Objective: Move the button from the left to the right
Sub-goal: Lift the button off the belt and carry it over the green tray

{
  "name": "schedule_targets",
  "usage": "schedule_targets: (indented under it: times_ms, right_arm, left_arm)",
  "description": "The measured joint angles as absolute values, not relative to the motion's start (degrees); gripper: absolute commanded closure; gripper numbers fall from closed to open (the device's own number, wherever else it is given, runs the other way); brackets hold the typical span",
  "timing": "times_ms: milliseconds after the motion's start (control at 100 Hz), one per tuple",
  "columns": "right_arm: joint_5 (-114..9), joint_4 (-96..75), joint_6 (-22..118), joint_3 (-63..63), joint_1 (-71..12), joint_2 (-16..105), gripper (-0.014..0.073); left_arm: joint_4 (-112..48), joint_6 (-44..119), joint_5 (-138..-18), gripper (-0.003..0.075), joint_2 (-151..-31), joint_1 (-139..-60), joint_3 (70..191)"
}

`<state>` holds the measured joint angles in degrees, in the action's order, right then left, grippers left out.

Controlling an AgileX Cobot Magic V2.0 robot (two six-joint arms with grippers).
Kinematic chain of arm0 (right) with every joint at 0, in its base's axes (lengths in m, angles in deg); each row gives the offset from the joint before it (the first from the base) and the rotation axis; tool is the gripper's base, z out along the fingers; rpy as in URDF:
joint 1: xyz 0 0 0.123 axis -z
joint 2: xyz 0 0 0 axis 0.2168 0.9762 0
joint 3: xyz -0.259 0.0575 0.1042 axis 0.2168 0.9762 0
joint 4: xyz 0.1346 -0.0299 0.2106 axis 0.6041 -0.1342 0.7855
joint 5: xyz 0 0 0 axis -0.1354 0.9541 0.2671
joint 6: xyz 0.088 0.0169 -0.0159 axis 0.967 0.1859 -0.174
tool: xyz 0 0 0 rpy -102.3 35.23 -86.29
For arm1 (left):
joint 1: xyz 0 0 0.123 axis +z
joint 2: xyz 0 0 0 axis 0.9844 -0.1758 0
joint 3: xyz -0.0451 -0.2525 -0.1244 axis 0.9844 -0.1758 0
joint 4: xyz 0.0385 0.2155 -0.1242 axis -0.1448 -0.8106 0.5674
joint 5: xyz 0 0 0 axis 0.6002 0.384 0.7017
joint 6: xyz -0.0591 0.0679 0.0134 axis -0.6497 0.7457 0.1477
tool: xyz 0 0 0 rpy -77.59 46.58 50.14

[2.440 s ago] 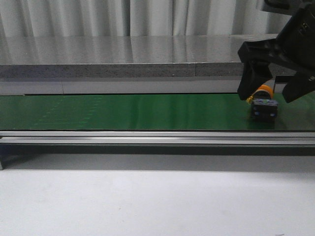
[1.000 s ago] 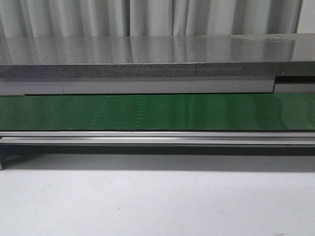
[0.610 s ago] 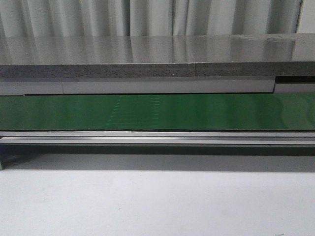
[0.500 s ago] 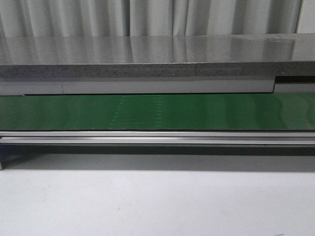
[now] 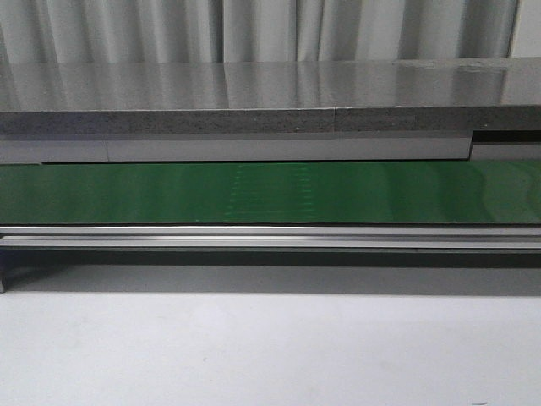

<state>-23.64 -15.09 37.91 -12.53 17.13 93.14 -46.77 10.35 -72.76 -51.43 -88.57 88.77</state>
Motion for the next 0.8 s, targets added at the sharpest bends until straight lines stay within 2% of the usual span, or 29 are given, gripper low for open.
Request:
schedule_targets:
  times_ms: [160,350,450,800]
  right_arm:
    - [-23.75,-14.97,37.81,-12.53,17.13,93.40,0.0379]
    - [-23.75,-14.97,37.81,-12.53,17.13,93.40,0.0174]
    - [-23.75,-14.87,37.81,-12.53,17.13,93.40,0.0109]
    - [-24.21,-14.99,37.80,-12.93,17.13,92.93,0.0105]
  left_arm:
    - [-46.77,10.35,-72.76,0.0715,-51.43,-88.57,88.77]
    - [-46.77,10.35,-72.76,0.0715,-51.43,-88.57,88.77]
    - [-46.77,10.35,-72.76,0.0715,-51.43,-88.57,88.77]
    - [-46.77,10.35,-72.76,0.0715,-51.43,-88.57,88.77]
